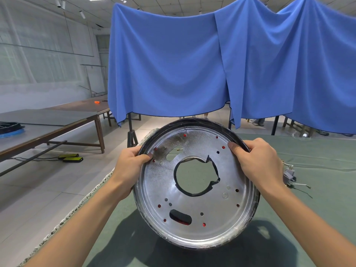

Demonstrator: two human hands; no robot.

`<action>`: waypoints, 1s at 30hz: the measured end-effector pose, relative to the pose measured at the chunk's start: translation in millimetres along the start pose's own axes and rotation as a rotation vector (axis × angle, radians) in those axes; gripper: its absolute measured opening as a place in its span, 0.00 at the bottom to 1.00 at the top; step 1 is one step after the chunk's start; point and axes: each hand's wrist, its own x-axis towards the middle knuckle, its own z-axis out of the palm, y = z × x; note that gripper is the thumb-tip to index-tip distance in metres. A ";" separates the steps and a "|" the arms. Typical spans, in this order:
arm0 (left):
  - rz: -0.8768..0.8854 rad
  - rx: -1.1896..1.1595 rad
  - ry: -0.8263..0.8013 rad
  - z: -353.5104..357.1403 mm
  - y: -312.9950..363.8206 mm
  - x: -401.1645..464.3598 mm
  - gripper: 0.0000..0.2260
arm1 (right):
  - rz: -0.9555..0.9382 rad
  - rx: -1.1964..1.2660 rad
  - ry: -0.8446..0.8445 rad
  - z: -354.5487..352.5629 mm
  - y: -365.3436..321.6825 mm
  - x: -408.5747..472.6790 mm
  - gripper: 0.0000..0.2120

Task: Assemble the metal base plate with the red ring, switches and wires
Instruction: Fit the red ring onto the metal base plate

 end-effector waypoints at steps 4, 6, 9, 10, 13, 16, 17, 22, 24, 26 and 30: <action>0.011 0.005 0.000 -0.2 1.1 -0.4 0.12 | -0.006 0.015 0.014 1.5 3.7 -0.1 0.19; 0.019 0.000 0.000 0.8 2.2 -1.0 0.13 | -0.002 0.026 0.023 1.8 5.6 -0.3 0.19; 0.036 -0.002 0.003 2.7 4.1 -2.4 0.14 | 0.006 0.029 0.028 1.7 7.0 -1.3 0.18; 0.043 -0.001 0.003 3.2 4.7 -2.7 0.14 | 0.006 0.030 0.030 1.8 7.6 -1.7 0.18; 0.061 0.008 0.009 4.1 6.5 -3.7 0.13 | 0.009 0.053 0.051 2.0 8.8 -3.1 0.19; 0.069 0.015 0.014 4.1 9.0 -4.1 0.12 | 0.005 0.058 0.060 2.3 9.5 -4.4 0.18; 0.072 0.015 0.015 4.2 9.9 -4.2 0.12 | 0.004 0.059 0.063 2.4 9.9 -4.7 0.18; 0.089 0.019 0.016 5.2 13.6 -5.8 0.13 | -0.003 0.059 0.063 2.1 11.8 -6.1 0.18; 0.089 0.016 0.017 4.8 14.3 -6.5 0.13 | -0.005 0.060 0.068 2.3 12.4 -6.3 0.18; 0.084 0.008 0.025 4.7 14.8 -6.8 0.13 | -0.011 0.064 0.072 2.8 12.8 -6.7 0.18; 0.083 0.002 0.033 5.8 16.1 -7.5 0.13 | -0.024 0.082 0.080 3.6 14.4 -7.6 0.19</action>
